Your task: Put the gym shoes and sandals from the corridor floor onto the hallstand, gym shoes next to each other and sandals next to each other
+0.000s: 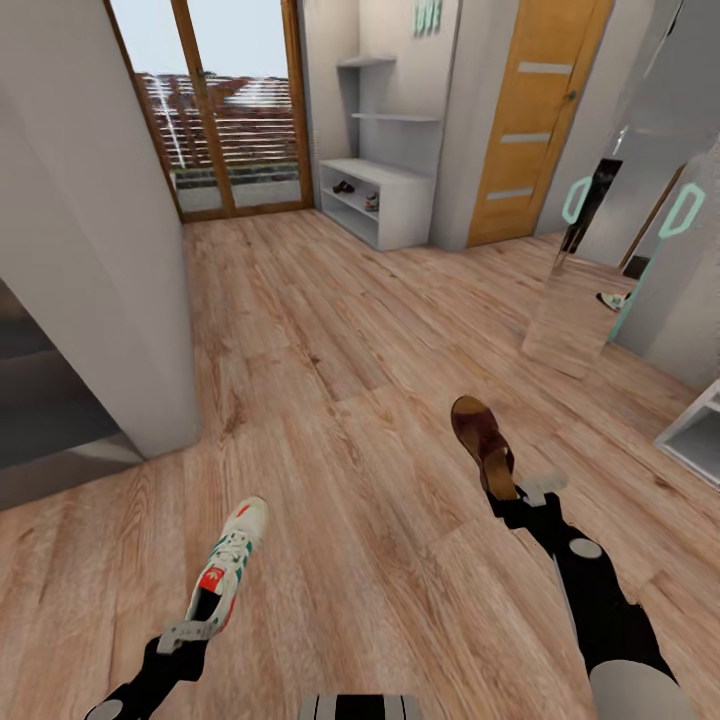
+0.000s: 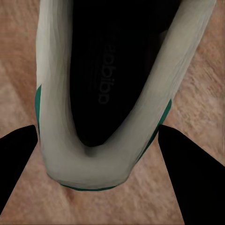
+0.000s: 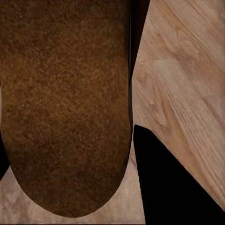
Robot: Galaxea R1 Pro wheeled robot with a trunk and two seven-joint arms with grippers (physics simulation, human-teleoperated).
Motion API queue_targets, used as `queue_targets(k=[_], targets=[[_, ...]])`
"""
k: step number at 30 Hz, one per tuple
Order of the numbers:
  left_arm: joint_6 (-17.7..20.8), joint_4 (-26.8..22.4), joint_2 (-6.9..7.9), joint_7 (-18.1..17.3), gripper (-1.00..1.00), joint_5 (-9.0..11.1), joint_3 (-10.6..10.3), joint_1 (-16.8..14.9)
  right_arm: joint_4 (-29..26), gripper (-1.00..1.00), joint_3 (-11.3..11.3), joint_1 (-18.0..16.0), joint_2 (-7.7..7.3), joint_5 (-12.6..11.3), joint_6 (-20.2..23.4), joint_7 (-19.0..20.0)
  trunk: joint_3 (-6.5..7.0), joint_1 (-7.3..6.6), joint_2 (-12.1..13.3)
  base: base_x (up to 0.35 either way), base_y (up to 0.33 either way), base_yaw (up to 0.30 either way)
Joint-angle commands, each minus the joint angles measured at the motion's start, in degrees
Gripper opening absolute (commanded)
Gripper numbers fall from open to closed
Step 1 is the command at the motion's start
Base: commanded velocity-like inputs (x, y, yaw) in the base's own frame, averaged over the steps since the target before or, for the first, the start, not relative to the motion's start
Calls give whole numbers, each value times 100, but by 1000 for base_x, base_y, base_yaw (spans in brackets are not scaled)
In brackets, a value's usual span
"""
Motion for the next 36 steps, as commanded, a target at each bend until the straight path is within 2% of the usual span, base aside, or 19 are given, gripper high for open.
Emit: queue_targets(k=[1, 5, 9, 12, 16, 21, 25, 31, 36], targets=[[-75, 3, 4, -33, -100, 53, 43, 38, -3, -100, -15, 135, 8, 11, -52, 38, 28, -3, 0, 0, 0, -20], [-226, 14, 14, -34, -100, 224, 38, 100, 124, -100, -16, 491, 14, 0, -224, 34, 152, -14, 5, 0, 0, -10], [-350, 19, -2, -28, -100, 306, 41, 192, 532, -100, -130, 837, 17, -47, -577, 33, 260, -102, 166, 0, 0, -3], [-395, 20, -15, 32, -100, 410, 43, 267, 1391, -100, -595, 1032, 12, -103, -1630, 34, 340, -167, 286, 0, 0, 0], [-544, 24, -26, 123, -100, 553, 37, 422, 2340, -100, -1067, 1083, -67, -107, -2625, 40, 448, -255, 447, 0, 0, 0], [-639, 8, -27, 138, -100, 580, 40, 525, 2792, -100, -1152, 1121, -261, -106, -2765, 35, 528, -299, 527, 12, 0, 0], [-645, 2, -30, 140, -100, 614, 43, 567, 2828, -100, -1152, 1164, -283, -106, -2770, 36, 564, -299, 527, 199, 0, 0], [-647, 13, -32, 136, -100, 815, 44, 599, 2840, -100, -1142, 1205, -282, -108, -2767, 31, 617, -299, 527, 314, 0, 0], [-647, 19, -32, 137, -100, 845, 44, 613, 2847, -100, -1142, 1208, -281, -109, -2765, 30, 654, -299, 527, 337, 0, 0]])
